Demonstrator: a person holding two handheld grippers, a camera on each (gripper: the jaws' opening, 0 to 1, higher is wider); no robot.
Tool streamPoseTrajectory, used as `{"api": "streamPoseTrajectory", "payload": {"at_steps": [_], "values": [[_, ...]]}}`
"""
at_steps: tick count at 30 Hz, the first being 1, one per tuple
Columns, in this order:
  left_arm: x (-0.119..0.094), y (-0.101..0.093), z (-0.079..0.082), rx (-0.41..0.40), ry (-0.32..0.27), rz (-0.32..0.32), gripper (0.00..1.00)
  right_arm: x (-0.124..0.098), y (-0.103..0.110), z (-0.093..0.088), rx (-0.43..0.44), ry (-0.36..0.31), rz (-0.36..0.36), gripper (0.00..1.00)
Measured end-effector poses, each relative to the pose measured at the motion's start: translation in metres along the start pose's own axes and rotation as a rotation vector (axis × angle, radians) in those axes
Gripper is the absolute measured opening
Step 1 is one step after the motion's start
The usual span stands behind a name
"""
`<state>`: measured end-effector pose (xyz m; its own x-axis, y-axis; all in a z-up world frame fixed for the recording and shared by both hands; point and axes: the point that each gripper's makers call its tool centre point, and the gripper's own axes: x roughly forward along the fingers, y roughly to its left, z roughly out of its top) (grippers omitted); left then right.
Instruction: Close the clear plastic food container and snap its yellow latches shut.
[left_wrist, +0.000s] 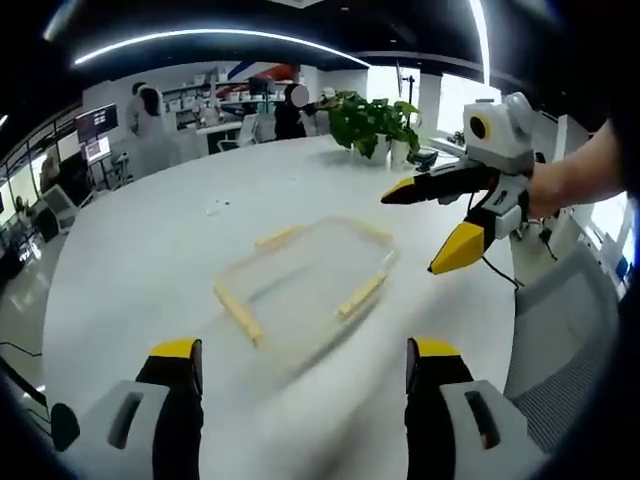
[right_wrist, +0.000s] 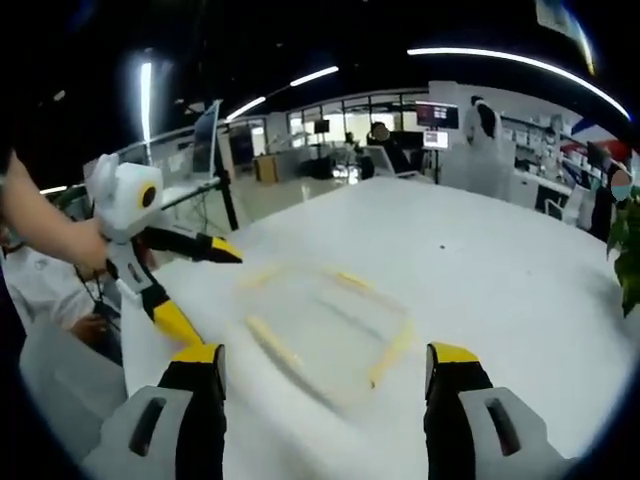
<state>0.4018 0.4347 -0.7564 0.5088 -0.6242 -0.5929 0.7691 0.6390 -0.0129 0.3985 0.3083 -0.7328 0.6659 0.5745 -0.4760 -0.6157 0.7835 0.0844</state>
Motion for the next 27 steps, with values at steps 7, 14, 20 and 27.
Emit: {"api": "streamPoseTrajectory", "payload": {"at_steps": [7,14,20,27], "values": [[-0.008,-0.009,-0.003,-0.014,-0.015,-0.001,0.83,-0.018,0.002,0.004,-0.003,-0.022,-0.011,0.81],[-0.017,-0.017,-0.008,-0.033,-0.02,-0.003,0.82,-0.032,0.007,0.002,0.007,-0.032,-0.017,0.8],[-0.025,-0.021,-0.006,-0.045,-0.036,0.0,0.81,-0.045,0.009,0.001,0.016,-0.042,-0.033,0.8],[-0.035,-0.021,-0.007,-0.055,-0.065,0.011,0.81,-0.056,0.007,0.006,0.069,-0.111,-0.069,0.79]]}}
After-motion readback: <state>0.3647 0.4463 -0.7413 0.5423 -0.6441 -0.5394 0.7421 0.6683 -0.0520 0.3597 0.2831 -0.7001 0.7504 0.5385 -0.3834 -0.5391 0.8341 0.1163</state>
